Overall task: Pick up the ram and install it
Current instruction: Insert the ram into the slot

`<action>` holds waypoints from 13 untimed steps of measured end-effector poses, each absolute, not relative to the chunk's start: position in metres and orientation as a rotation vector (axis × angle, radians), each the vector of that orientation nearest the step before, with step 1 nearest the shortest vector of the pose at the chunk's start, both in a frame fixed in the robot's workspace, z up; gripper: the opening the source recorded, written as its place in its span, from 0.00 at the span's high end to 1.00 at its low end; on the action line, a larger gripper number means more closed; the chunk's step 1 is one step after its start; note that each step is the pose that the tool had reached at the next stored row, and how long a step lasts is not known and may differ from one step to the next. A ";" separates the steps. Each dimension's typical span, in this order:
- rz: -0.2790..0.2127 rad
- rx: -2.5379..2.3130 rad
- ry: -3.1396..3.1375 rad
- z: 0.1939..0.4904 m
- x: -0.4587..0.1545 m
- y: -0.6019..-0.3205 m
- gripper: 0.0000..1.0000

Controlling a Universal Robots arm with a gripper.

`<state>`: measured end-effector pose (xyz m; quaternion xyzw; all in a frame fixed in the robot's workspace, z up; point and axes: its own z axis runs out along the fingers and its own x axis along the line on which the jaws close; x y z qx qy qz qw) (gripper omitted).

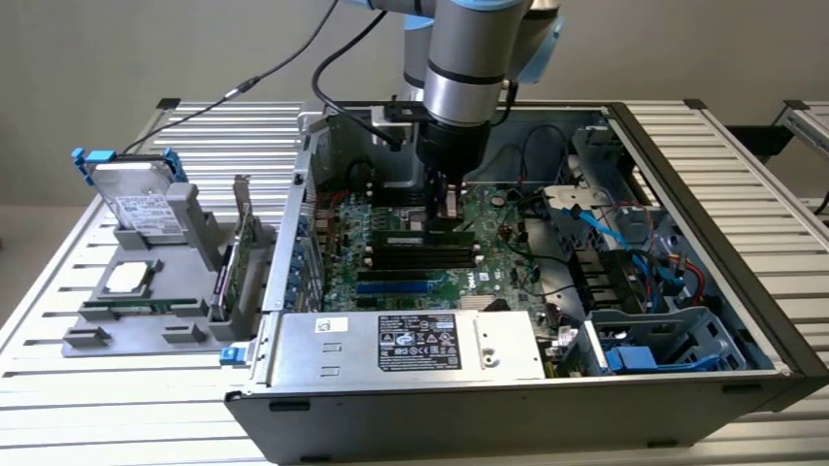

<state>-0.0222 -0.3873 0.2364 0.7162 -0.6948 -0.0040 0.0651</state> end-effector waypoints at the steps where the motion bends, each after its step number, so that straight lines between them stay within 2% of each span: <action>1: -0.010 2.161 -2.096 0.236 -0.022 -0.388 0.86; 13: 0.011 2.153 -2.091 0.232 -0.021 -0.389 0.86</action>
